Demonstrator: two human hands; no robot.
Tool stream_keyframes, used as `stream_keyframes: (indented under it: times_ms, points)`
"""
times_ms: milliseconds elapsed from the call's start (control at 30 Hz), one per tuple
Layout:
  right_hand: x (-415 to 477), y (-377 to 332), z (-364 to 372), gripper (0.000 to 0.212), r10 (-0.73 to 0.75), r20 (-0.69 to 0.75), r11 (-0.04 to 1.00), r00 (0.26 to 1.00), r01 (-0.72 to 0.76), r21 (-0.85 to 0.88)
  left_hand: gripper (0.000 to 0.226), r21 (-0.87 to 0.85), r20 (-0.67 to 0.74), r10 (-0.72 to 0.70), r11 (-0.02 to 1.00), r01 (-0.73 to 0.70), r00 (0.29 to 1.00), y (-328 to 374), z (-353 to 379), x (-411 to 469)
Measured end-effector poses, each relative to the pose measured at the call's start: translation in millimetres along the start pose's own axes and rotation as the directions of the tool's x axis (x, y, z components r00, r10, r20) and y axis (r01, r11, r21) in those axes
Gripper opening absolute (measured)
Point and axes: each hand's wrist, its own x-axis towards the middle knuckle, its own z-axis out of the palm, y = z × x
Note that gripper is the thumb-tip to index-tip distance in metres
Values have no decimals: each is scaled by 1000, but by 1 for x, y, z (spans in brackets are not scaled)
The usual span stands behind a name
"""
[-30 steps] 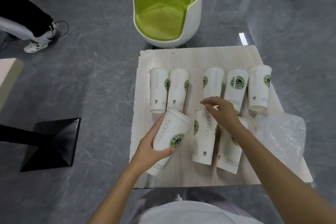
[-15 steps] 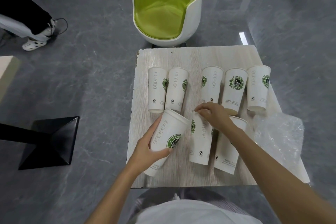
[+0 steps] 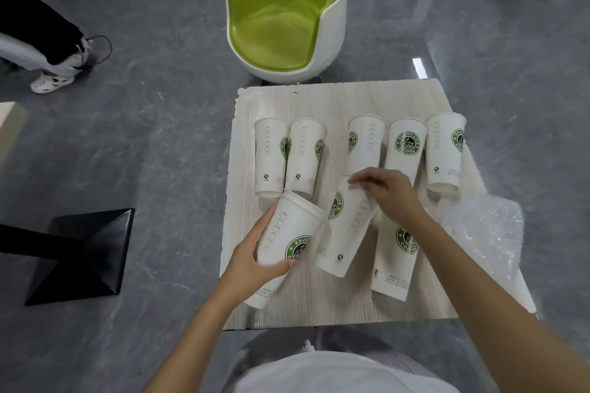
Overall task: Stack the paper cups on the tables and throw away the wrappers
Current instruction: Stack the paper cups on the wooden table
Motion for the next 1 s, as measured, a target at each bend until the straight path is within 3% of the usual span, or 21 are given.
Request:
stream_keyframes:
  times_ms: [133,533,1000]
  points:
    - [1,-5,-26,39,-47,-126,997,991,54,49,94,1,10,2,1000,-2,1000,-2,-1,-2]
    - [-6,-33,-58,27,-171,-426,964,888,240,113,95,46,90,12,999,-16,996,3,5,-8]
    - [-29,-35,10,37,-85,-147,918,986,135,372,94,31,139,58,998,-63,989,17,15,0]
